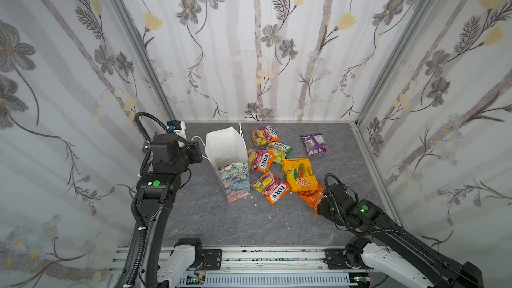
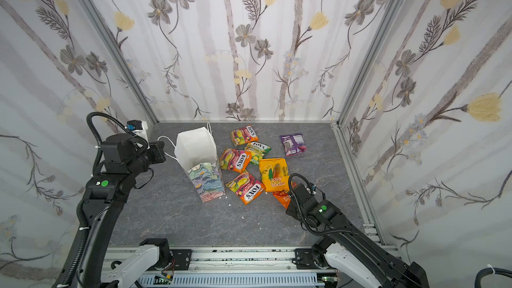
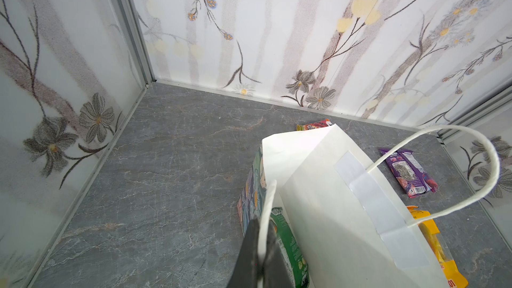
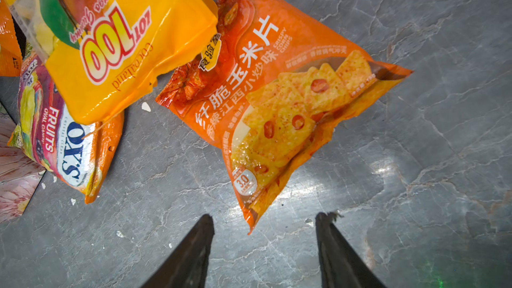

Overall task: Place the snacks into the paper bag
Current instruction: Pick up the snack from the middle-right of the table.

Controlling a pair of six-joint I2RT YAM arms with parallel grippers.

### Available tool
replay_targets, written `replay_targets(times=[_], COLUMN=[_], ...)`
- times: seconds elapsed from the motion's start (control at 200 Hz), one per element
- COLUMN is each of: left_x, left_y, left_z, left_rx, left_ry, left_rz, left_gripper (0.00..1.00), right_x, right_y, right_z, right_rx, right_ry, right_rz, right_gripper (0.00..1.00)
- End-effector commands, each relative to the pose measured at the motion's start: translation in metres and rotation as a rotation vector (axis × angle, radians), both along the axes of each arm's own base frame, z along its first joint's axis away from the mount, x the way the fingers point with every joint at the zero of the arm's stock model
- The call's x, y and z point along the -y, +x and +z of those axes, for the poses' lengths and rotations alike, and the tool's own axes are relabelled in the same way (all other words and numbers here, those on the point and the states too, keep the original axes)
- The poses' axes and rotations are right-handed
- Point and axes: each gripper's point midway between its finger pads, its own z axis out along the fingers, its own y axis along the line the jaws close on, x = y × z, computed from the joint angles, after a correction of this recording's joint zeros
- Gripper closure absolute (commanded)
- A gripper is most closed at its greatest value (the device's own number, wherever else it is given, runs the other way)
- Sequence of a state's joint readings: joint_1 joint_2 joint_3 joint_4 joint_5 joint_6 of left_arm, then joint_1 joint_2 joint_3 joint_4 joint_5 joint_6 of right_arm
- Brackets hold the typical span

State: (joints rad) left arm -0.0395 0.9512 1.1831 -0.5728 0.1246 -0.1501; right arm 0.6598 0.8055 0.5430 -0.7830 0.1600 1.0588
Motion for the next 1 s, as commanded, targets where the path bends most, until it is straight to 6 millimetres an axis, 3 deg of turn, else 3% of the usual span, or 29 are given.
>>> replay_targets(times=[0.0, 0.994], left_x=[-0.001, 0.002], left_y=[0.003, 0.007], left_z=[0.002, -0.002], left_rx=[0.012, -0.006], left_ry=[0.011, 0.003], left_rz=[0.004, -0.008], left_gripper=[0.97, 0.97], right_x=[0.001, -0.004], right_y=[0.009, 0.01], right_z=[0.003, -0.022], right_rx=[0.04, 0.009], right_ry=[0.001, -0.019], right_rz=[-0.036, 0.005], right_gripper=[0.41, 0.41])
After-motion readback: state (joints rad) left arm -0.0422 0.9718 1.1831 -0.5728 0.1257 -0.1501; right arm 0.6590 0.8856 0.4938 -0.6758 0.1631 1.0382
